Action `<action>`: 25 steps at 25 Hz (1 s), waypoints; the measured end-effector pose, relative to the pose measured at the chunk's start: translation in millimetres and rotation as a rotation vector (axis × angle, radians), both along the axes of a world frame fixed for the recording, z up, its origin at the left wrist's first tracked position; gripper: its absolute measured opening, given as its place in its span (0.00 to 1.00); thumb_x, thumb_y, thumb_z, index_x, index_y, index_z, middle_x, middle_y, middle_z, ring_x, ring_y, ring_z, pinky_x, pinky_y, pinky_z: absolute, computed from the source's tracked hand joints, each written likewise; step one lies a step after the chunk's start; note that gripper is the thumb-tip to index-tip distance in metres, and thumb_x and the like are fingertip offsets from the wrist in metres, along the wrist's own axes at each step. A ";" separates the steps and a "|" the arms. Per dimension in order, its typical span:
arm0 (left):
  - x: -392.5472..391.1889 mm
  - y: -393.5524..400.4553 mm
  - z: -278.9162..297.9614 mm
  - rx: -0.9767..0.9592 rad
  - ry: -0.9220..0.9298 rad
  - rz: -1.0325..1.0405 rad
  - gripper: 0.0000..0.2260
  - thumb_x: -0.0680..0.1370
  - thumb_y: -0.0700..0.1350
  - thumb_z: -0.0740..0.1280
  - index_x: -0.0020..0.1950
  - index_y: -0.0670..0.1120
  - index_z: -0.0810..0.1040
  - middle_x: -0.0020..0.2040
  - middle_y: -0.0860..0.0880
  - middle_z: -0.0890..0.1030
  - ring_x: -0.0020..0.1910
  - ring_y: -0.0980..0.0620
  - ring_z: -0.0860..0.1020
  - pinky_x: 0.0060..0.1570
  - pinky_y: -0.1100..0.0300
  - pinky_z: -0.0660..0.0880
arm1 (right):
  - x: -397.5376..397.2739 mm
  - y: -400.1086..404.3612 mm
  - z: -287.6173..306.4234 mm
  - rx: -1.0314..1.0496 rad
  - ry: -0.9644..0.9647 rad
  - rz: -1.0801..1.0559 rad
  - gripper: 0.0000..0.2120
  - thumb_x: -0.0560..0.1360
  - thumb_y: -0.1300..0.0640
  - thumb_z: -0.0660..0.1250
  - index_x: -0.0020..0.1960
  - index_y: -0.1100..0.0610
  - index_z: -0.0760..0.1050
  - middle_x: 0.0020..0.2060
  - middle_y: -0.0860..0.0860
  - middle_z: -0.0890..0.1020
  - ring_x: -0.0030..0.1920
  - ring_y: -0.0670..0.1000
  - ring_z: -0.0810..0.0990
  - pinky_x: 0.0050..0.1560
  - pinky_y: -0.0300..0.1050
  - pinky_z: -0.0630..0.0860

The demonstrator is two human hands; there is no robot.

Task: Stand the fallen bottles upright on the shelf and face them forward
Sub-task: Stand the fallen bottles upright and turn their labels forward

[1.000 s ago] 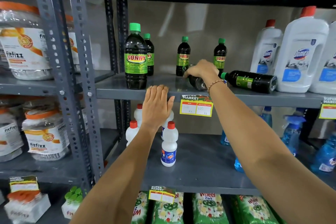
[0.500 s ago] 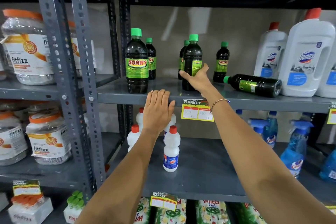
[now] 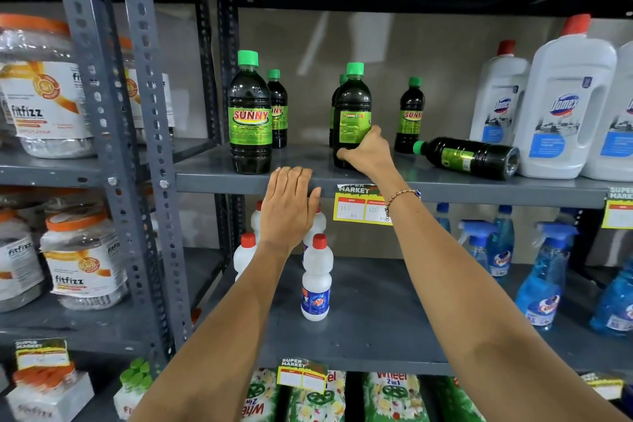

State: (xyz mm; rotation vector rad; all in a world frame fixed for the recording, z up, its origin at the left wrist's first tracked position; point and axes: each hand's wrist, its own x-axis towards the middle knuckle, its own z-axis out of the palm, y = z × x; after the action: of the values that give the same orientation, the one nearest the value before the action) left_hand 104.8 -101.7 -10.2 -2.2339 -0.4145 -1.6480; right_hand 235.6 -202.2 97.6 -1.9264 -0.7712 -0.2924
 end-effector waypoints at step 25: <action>-3.4 -7.9 1.4 -0.101 0.016 -0.043 0.15 0.79 0.49 0.59 0.59 0.40 0.76 0.55 0.43 0.80 0.57 0.42 0.77 0.67 0.48 0.67 | -1.4 1.3 -2.6 -0.147 -0.020 -0.024 0.43 0.61 0.46 0.78 0.65 0.64 0.60 0.63 0.59 0.69 0.64 0.59 0.70 0.62 0.52 0.69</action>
State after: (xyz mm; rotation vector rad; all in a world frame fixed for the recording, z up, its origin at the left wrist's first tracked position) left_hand 101.4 -109.6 -8.8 -2.3428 -0.4587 -1.6643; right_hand 234.2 -200.9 95.0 -2.0749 -0.8020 -0.2768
